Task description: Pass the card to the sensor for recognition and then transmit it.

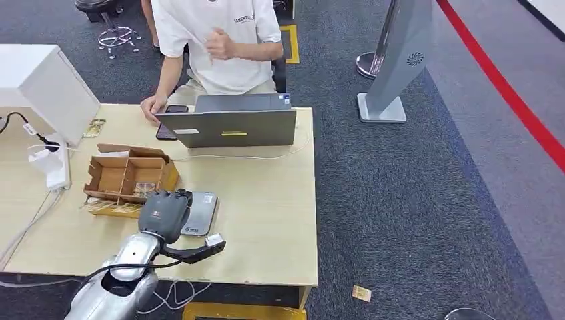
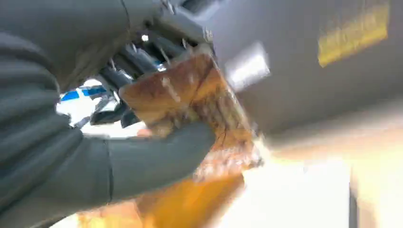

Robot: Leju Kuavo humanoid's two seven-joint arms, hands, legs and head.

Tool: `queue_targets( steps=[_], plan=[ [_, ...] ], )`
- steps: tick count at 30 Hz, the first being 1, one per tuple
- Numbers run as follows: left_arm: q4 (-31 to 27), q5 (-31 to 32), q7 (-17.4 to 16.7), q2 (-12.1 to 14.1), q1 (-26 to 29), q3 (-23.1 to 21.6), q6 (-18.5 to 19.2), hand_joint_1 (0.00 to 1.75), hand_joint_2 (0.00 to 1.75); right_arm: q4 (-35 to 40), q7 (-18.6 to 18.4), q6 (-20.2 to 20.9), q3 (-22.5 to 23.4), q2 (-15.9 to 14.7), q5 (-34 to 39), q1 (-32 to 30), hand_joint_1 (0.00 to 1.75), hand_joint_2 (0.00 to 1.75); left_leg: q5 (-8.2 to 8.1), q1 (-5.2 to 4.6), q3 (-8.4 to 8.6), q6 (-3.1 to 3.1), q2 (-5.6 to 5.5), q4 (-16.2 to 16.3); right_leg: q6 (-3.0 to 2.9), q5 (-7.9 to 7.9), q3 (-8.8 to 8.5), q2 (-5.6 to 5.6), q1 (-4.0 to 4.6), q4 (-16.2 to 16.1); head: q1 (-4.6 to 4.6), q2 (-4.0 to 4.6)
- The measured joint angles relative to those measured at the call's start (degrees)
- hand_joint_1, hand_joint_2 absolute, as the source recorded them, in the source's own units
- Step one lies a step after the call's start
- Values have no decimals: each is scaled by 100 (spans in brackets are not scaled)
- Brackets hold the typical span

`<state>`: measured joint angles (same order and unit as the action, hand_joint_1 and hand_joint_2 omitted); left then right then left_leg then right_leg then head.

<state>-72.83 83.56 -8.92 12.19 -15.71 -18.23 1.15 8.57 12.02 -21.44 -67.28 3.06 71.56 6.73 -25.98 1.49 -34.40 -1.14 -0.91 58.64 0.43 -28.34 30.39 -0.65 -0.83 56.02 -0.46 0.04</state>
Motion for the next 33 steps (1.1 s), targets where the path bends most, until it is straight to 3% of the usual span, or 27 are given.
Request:
queue_targets(
  steps=[1,3,7,33],
  plan=[
    [427,45,-108,-87,-110,-69,250,175,175,2,-39,0,-13,9,-9,18,0,175,0,0,2,-1,-1,0,0,0,-13,0,0,0,0,2],
    [950,65,-142,-232,-388,-176,25,175,175,2,-67,0,-17,13,-2,15,0,175,3,-4,13,3,-11,0,3,-2,-21,13,-1,1,-7,0],
    [1489,-7,-135,-336,-693,-358,16,175,175,2,-81,0,-22,17,26,15,0,175,3,-8,35,4,-16,-2,7,-4,-56,14,-3,1,0,0],
    [1817,-103,-179,-365,-970,-693,195,175,175,2,-78,0,-122,33,85,16,0,175,4,-15,81,6,-18,-15,8,-5,-98,17,-9,0,-2,0]
  ],
)
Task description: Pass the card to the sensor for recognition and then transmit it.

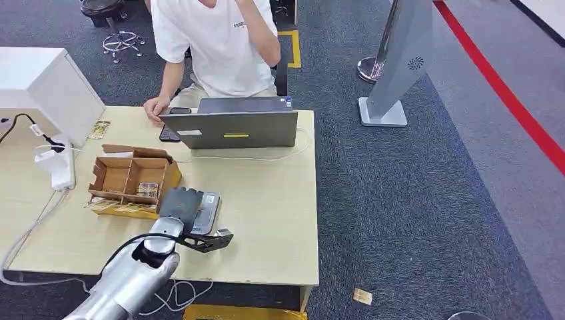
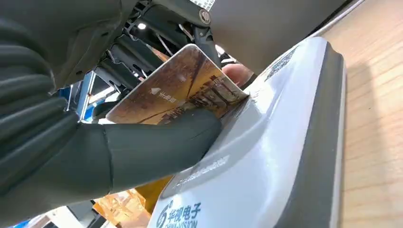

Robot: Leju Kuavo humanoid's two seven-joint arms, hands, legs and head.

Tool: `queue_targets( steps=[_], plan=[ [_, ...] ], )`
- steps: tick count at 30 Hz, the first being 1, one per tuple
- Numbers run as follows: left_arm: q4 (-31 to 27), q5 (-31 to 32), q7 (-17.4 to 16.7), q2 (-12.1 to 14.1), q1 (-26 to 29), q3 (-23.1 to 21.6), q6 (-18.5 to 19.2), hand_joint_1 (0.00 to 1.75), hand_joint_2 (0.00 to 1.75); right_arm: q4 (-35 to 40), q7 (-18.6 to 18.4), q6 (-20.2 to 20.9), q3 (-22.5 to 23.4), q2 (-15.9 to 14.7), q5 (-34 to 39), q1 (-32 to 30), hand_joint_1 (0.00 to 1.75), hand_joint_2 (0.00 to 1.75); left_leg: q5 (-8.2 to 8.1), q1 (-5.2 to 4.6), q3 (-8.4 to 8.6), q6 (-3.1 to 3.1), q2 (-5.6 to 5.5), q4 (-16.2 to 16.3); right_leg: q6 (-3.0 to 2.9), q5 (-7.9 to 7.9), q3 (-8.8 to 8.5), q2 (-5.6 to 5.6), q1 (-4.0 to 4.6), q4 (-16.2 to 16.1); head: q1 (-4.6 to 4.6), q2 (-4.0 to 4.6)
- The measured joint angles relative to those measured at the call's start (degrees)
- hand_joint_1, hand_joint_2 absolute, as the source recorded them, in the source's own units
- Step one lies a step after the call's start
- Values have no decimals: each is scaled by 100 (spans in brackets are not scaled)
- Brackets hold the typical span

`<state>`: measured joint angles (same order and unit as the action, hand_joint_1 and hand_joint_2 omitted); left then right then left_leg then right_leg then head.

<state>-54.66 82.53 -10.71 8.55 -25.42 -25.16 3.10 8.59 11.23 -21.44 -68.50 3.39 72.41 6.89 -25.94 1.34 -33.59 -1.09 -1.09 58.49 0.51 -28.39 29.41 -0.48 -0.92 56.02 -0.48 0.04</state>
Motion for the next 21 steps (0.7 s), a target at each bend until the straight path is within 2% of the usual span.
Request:
queue_targets(
  steps=[5,7,8,11,12,15,21],
  plan=[
    [13,2,-26,0,-5,-33,-4,175,175,0,0,0,-7,0,11,0,0,175,0,-1,2,0,0,0,0,0,-3,0,-1,0,0,0],
    [13,-4,-35,0,1,-39,-220,175,175,0,0,0,-11,0,29,-1,0,175,1,-1,3,0,2,0,0,1,-3,-1,-1,0,0,2],
    [-29,62,-86,0,46,-39,-640,175,175,0,20,0,-13,0,37,-2,0,175,1,-1,2,0,3,0,-1,1,-1,-3,-1,1,2,2],
    [-941,429,-11,118,442,44,-2428,175,175,-2,98,0,-50,0,15,-33,0,175,4,1,-21,2,5,2,-1,2,24,-6,0,2,-13,0],
    [-1315,510,88,166,476,112,-2873,175,175,-2,103,0,-63,0,13,-30,0,175,9,1,-33,5,-5,2,-1,1,29,3,0,2,-7,2],
    [-1935,529,346,267,437,304,-2944,175,175,-2,103,0,-120,0,-9,-11,0,175,7,-1,-34,4,6,1,-1,2,39,-12,-1,2,-4,2],
    [-2334,518,579,389,305,572,-2994,175,175,0,79,0,-181,4,-20,11,0,175,7,0,-41,3,5,0,-1,1,47,-8,-1,3,-9,2]
  ],
)
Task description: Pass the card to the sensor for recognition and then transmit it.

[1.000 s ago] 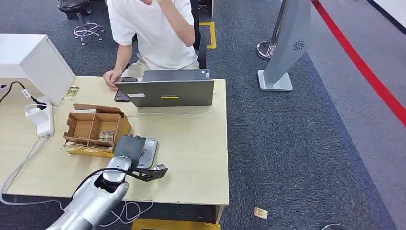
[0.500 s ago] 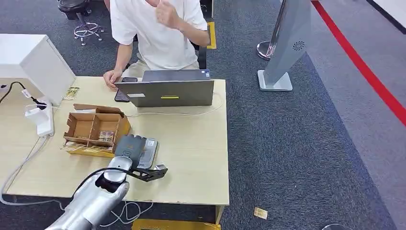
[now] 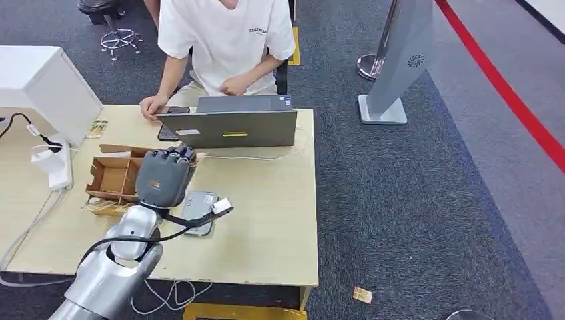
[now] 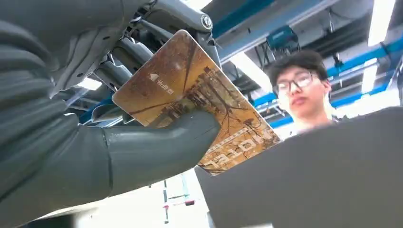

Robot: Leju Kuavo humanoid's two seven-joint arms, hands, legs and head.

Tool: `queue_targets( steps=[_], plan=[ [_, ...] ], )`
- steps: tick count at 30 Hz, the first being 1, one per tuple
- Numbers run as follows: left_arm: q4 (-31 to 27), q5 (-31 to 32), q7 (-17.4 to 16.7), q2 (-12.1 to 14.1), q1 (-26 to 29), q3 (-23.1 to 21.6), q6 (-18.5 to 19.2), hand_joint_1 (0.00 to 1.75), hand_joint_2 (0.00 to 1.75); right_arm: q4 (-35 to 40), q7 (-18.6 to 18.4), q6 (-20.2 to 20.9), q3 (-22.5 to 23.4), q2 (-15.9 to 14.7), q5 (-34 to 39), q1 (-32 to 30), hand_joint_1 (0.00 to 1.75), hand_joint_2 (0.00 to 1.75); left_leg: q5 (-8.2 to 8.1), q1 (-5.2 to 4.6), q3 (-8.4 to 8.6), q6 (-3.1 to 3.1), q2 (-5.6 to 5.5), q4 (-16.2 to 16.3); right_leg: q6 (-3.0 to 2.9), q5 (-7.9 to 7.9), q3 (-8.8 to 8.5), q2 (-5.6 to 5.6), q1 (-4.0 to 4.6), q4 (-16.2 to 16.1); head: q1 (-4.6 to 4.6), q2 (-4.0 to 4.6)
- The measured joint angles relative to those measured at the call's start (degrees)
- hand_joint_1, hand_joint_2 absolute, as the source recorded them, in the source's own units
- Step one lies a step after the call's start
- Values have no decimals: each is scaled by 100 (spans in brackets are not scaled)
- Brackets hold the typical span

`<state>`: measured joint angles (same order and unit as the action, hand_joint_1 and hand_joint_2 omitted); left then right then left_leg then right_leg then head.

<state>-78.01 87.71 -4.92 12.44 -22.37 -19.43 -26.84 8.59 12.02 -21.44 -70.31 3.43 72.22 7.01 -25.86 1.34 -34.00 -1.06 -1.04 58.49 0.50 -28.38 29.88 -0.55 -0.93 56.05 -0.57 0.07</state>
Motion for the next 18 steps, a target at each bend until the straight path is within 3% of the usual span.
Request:
queue_targets(
  steps=[15,18],
  plan=[
    [-55,70,-11,13,-9,145,-96,175,175,0,-2,0,-13,7,2,4,0,175,0,0,-11,0,1,0,0,0,10,0,0,0,0,-2],
    [-55,123,-70,98,-82,269,-304,175,175,0,-4,0,-52,7,-13,10,0,175,0,0,-11,0,1,0,0,0,12,-1,0,0,0,-2]
  ],
)
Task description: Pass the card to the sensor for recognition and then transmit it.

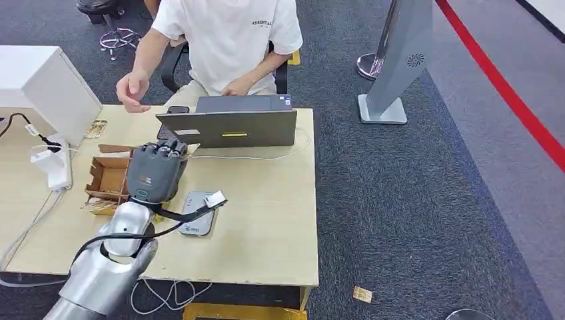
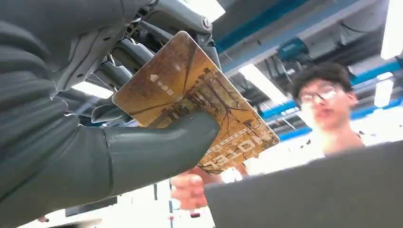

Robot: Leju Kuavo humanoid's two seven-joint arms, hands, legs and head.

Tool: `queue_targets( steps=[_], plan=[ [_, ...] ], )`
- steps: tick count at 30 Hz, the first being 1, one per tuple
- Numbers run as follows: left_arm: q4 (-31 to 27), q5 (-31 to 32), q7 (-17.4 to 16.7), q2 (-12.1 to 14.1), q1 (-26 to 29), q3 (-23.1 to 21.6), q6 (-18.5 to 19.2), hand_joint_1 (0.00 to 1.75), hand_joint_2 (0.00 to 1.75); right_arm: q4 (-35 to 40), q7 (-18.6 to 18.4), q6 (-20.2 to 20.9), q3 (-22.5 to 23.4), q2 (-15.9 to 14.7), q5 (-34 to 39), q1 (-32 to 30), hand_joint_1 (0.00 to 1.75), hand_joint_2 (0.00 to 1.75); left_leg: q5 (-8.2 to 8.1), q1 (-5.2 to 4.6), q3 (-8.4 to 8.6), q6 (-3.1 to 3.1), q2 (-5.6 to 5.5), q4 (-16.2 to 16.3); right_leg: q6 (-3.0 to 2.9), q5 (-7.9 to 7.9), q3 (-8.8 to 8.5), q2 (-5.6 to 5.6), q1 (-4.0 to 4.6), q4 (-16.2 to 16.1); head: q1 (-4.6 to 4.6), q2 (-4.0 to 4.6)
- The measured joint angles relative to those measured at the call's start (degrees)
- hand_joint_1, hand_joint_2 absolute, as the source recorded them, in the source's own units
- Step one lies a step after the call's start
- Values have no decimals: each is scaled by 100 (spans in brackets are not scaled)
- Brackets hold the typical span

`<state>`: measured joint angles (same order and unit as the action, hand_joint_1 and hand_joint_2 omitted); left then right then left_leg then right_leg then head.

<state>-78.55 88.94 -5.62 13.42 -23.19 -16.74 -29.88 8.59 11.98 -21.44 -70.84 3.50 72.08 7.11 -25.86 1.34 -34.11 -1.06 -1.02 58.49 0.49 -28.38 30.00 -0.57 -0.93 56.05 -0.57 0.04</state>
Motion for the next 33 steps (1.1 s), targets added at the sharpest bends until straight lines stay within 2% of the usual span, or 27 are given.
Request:
queue_targets(
  steps=[5,14,17,33],
  plan=[
    [153,61,96,325,-269,388,-491,175,175,0,-57,0,-87,0,-65,26,0,175,1,1,0,-2,5,-1,0,0,6,-5,0,6,0,0],
    [533,-44,291,785,-615,903,-498,175,175,0,-103,0,-179,2,-70,36,0,175,1,1,-6,-2,11,-1,0,0,16,-12,-1,7,0,2],
    [610,-50,378,800,-619,983,-509,175,175,0,-111,0,-201,2,-66,39,0,175,1,0,-10,-2,10,-1,0,0,16,-12,-1,7,2,2],
    [824,-7,367,712,-575,1001,-559,175,175,0,-116,0,-229,4,-52,43,0,175,1,0,-13,-2,10,-1,0,0,21,-11,-1,7,2,2]
  ],
)
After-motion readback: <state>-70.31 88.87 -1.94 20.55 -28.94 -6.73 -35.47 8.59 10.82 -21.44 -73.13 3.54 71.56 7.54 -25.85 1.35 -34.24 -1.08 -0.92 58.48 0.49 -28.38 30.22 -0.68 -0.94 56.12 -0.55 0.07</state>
